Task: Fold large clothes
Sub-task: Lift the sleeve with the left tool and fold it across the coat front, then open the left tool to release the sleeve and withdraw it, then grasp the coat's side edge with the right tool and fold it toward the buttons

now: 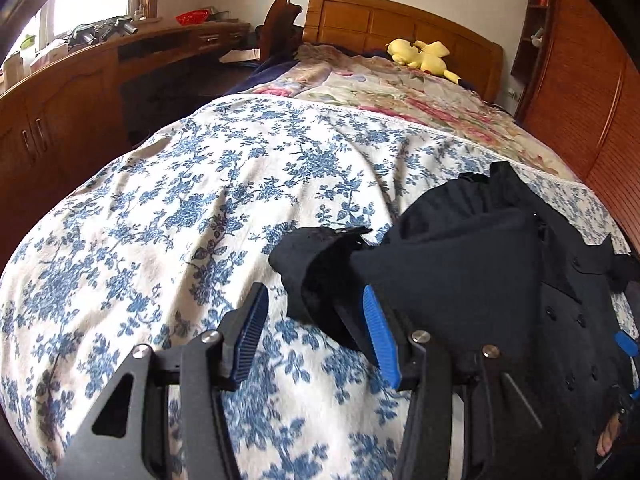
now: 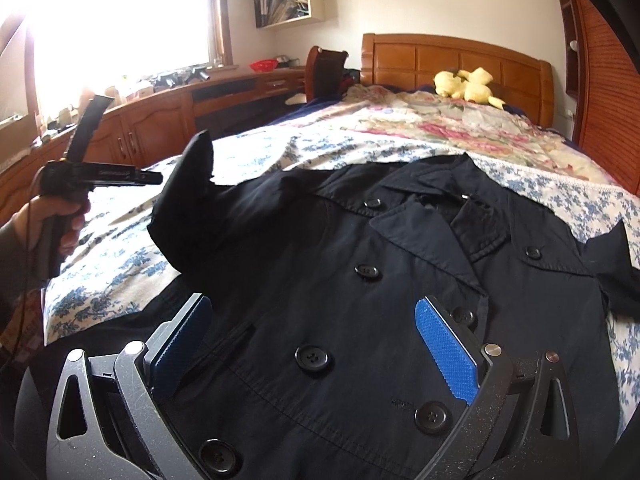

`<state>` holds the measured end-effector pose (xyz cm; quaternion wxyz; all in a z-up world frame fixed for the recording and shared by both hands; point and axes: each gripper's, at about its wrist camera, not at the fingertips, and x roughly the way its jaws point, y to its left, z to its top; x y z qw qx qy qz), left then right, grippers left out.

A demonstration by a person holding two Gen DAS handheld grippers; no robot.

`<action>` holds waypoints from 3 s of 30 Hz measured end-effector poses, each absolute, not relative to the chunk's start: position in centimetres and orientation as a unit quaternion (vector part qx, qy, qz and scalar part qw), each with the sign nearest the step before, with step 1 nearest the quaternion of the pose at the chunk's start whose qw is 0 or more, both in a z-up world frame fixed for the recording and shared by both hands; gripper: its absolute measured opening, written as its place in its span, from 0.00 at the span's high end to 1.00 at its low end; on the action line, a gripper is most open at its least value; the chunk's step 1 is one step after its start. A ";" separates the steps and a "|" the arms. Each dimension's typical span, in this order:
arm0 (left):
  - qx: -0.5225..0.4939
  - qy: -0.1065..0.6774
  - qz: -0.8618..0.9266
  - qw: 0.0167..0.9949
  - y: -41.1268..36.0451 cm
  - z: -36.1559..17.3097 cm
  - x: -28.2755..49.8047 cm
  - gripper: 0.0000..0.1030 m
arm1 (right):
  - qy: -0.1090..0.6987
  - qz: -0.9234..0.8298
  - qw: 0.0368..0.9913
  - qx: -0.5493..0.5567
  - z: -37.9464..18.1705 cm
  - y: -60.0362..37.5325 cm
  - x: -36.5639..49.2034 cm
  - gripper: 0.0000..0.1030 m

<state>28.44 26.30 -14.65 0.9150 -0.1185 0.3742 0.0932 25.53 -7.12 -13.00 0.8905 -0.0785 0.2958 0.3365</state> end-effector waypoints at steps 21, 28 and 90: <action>-0.069 0.322 0.051 0.943 18.4 -5.4 29.9 1.00 | 0.280 0.314 0.903 -0.085 -10.0 -10.5 23.4 0.00; -0.025 0.280 -0.031 0.959 9.0 1.8 28.8 1.00 | 0.254 0.285 0.920 -0.083 -5.4 -14.0 23.1 0.00; -0.011 0.327 -0.081 0.941 5.6 -8.7 19.2 0.63 | 0.377 0.273 0.883 -0.054 -13.2 -15.2 30.7 0.04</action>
